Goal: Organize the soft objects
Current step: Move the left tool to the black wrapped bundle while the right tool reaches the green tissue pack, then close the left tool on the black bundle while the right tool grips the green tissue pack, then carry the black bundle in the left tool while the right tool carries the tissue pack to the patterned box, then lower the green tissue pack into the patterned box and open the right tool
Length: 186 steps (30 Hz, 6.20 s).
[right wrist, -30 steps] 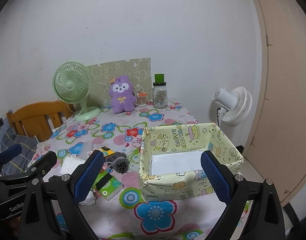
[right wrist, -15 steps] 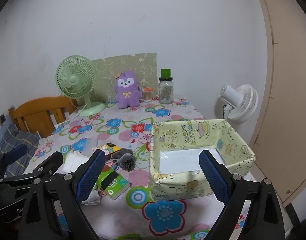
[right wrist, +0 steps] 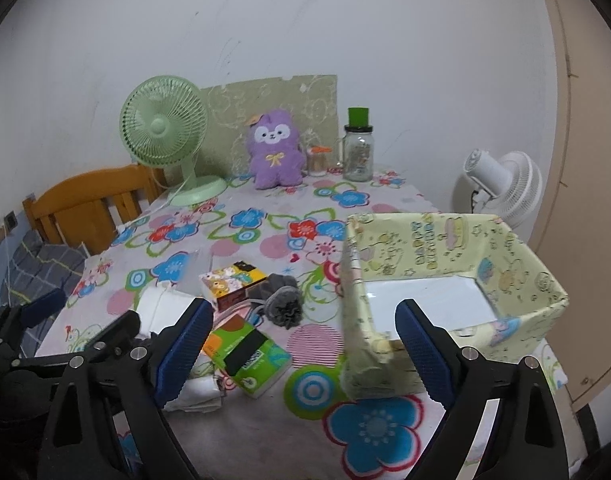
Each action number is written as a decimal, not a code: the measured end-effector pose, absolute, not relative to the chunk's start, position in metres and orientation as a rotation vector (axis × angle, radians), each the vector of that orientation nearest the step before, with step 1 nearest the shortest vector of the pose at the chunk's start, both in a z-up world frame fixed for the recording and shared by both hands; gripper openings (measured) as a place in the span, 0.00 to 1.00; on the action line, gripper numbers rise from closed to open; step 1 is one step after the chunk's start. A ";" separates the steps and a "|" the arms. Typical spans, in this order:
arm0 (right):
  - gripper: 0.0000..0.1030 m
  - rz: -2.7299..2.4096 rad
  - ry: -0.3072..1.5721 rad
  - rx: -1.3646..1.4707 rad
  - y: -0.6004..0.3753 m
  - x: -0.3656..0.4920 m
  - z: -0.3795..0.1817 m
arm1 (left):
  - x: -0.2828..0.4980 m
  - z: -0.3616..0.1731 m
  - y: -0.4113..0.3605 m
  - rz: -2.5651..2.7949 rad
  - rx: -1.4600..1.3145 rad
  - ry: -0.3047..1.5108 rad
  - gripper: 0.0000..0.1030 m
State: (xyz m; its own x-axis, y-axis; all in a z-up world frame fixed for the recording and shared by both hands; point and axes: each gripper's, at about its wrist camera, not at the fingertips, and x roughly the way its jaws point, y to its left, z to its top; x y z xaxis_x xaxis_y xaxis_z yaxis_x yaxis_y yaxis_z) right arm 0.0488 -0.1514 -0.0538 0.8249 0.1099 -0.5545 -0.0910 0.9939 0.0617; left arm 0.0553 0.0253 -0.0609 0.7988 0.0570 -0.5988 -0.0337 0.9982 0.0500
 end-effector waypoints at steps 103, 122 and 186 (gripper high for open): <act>0.84 0.162 0.707 0.018 -0.121 0.070 -0.041 | 0.046 -0.041 0.014 -0.028 0.029 0.688 0.78; 0.84 0.130 0.646 0.028 -0.167 0.063 -0.001 | 0.044 -0.005 -0.032 -0.052 0.054 0.629 0.78; 0.84 -0.074 0.745 0.082 -0.319 0.152 -0.042 | 0.158 -0.047 -0.201 -0.249 0.172 0.760 0.99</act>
